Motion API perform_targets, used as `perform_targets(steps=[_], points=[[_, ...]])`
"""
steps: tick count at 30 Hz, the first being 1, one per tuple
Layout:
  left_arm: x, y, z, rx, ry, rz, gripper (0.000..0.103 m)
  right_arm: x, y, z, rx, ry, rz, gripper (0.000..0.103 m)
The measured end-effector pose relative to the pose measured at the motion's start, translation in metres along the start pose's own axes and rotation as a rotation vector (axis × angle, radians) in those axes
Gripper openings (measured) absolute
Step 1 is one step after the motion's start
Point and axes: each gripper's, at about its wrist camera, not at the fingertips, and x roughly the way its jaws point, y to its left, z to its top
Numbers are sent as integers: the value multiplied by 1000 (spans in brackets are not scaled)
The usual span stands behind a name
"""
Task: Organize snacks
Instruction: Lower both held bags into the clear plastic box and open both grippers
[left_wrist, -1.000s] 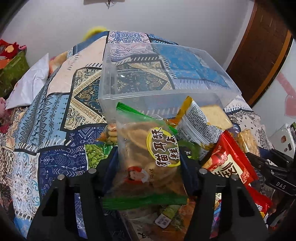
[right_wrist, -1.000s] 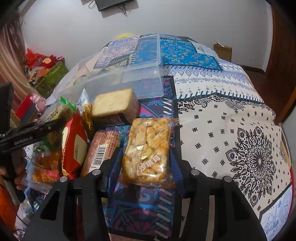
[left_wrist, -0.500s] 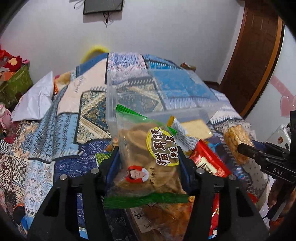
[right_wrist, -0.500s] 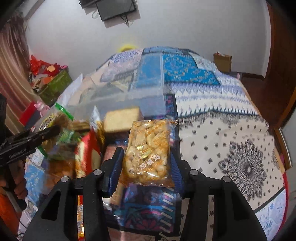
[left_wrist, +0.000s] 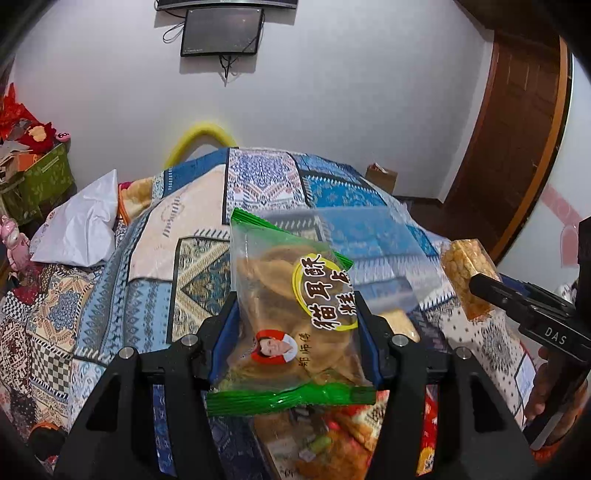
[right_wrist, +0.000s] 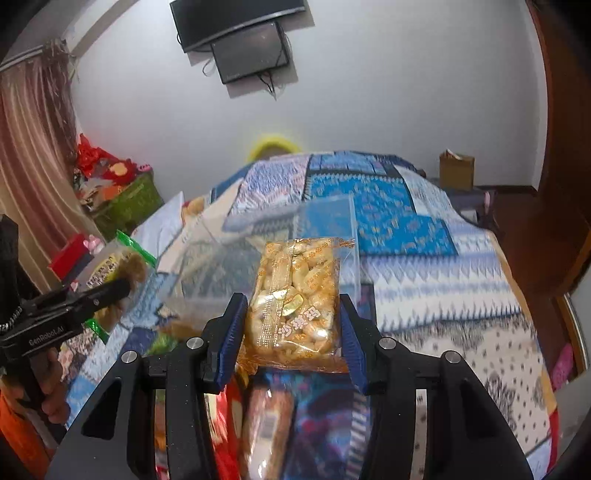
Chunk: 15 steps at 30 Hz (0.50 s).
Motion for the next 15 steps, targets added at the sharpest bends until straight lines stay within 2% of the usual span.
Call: perform_targets(steps=[7,15], points=[[22,4,23,-6,1,4,56,18,0,21,-13,-16,-1,45],[60,5,33,1,49,16,56,48,-5,32,-4,16,4,45]])
